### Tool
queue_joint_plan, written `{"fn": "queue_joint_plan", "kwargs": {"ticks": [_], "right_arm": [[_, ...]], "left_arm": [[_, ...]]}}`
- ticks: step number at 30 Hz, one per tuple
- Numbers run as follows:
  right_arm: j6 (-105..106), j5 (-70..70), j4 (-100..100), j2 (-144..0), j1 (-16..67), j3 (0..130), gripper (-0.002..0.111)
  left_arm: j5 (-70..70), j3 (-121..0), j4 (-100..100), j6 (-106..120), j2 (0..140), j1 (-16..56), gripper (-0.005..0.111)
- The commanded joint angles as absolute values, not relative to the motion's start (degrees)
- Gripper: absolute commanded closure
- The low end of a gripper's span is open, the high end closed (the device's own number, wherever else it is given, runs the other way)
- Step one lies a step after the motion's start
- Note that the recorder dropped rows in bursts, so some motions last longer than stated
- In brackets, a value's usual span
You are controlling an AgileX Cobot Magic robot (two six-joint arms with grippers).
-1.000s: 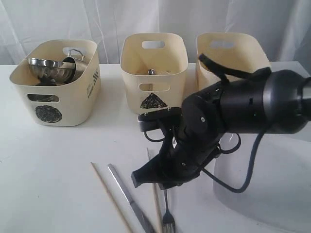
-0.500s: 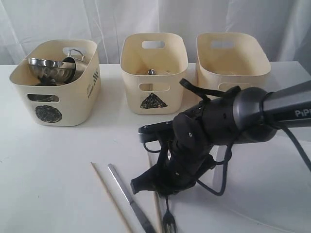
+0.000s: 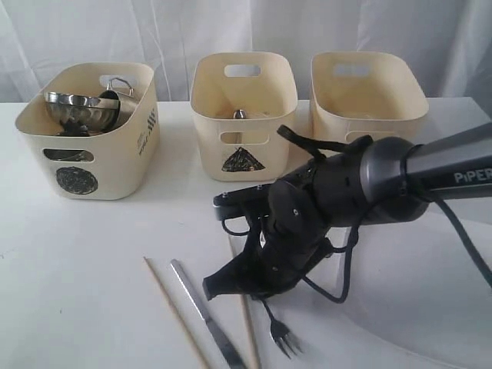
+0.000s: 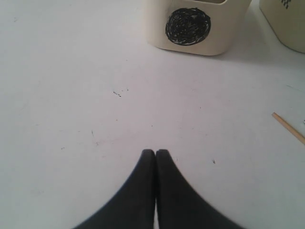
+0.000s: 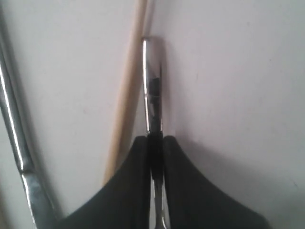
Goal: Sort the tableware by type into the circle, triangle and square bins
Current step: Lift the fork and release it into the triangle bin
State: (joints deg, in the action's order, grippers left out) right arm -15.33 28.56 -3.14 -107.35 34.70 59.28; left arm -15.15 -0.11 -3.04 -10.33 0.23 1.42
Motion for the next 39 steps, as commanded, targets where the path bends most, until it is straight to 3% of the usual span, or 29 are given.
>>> {"fn": "queue_joint_plan", "kwargs": {"ticks": [1, 9, 21, 28, 39], "right_arm": [[-15.3, 29.8, -2.2, -101.7, 34.8, 62.4, 0.108], [-15.3, 27.1, 2.5, -93.5, 34.8, 67.2, 0.108], [-15.3, -4.0, 3.8, -92.7, 29.4, 67.9, 0.108], [-15.3, -16.0, 2.3, -97.7, 22.7, 67.9, 0.108], [-9.8, -42.4, -4.7, -107.8, 19.3, 68.5, 0.108]], "left_arm": [[-15.4, 0.0, -3.0, -10.3, 0.0, 1.2, 0.107], [-15.4, 0.0, -3.0, -10.3, 0.0, 1.2, 0.107], [-15.4, 0.0, -3.0, -10.3, 0.0, 1.2, 0.107], [-15.4, 0.0, -3.0, -10.3, 0.0, 1.2, 0.107], [-15.4, 0.0, -3.0, -10.3, 0.0, 1.2, 0.107]]}}
